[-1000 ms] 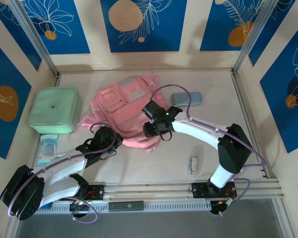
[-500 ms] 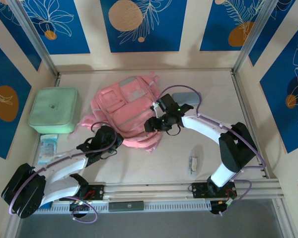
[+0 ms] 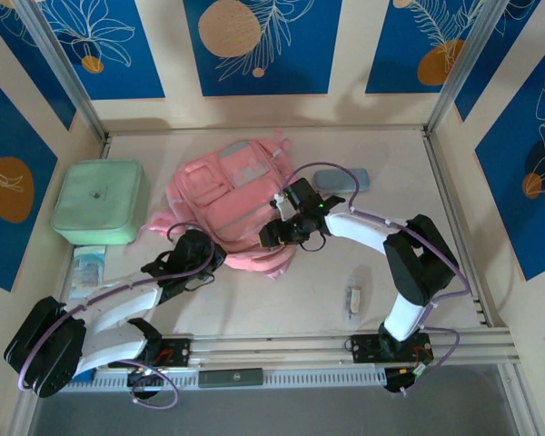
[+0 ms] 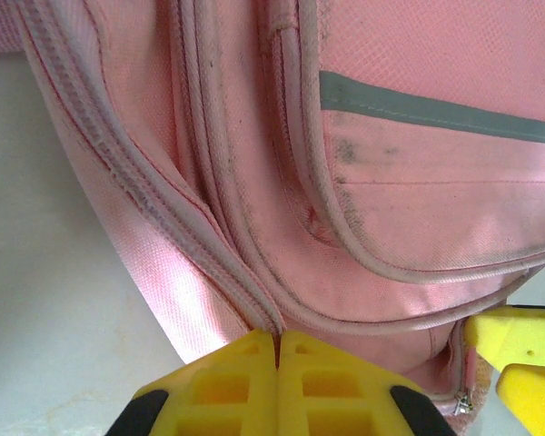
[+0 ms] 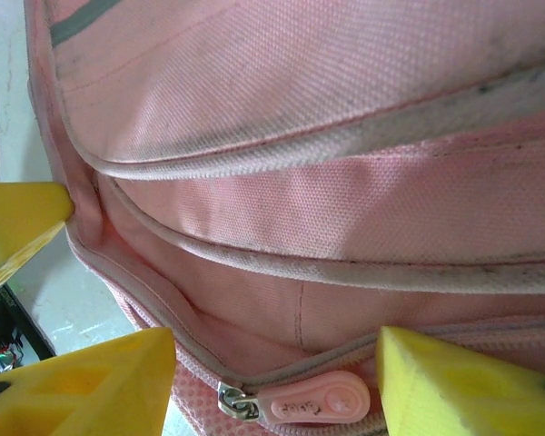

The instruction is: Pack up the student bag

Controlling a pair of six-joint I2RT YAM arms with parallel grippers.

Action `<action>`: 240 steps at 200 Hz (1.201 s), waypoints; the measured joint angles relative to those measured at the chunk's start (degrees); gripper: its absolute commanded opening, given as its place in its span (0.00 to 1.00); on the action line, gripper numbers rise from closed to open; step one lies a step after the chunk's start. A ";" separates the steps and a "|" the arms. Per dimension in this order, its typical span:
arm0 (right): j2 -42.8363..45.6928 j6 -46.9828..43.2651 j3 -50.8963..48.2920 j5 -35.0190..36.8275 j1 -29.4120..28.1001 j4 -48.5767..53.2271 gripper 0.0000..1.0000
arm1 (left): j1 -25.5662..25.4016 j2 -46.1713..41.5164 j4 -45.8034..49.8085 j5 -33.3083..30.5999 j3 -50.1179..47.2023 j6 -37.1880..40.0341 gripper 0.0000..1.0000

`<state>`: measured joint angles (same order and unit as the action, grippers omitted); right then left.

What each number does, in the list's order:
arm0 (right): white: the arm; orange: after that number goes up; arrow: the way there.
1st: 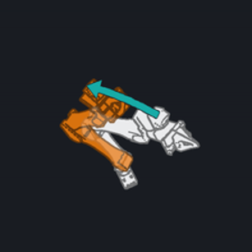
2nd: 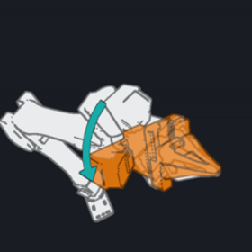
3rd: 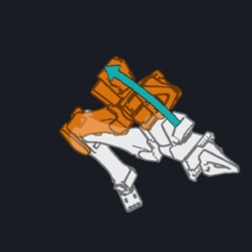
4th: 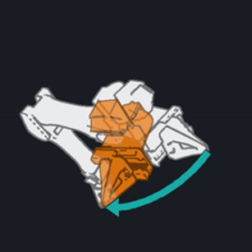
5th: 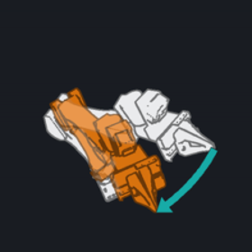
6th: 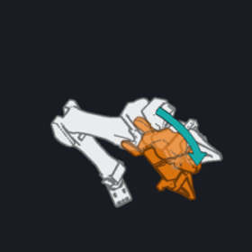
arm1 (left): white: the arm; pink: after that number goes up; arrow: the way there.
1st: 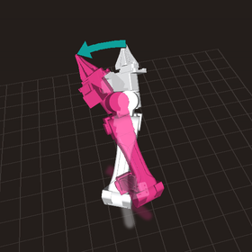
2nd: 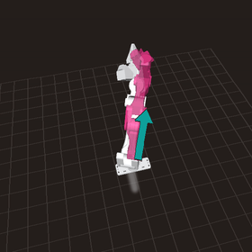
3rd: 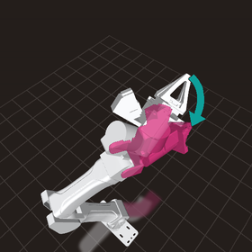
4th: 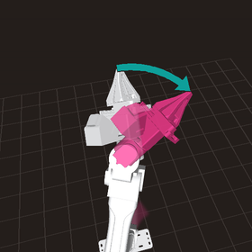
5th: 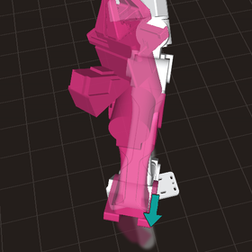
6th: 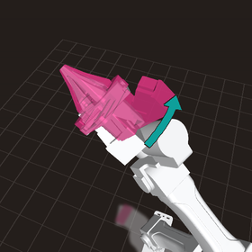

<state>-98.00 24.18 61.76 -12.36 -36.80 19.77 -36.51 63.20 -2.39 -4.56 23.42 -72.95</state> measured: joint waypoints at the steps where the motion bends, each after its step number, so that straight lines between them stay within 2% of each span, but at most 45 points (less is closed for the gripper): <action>1: 0.00 0.00 -0.11 -0.09 0.00 -0.09 0.58 | 0.00 0.00 0.00 0.00 0.00 0.00 0.00; 69: 0.07 0.28 -2.60 -3.41 0.02 -3.93 0.47 | 0.13 0.00 0.26 -0.37 0.00 0.00 0.00; 169: 3.82 0.85 -7.76 -11.47 0.00 -8.31 0.37 | 0.39 -0.04 0.46 -0.68 0.00 0.46 0.00; 240: 3.82 0.59 -7.87 -9.73 -1.66 -7.65 0.30 | 0.46 -0.13 0.57 -0.66 0.00 0.46 0.00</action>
<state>-94.17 24.77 53.89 -22.09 -38.46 12.12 -36.05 63.07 -1.83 -5.21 23.42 -72.49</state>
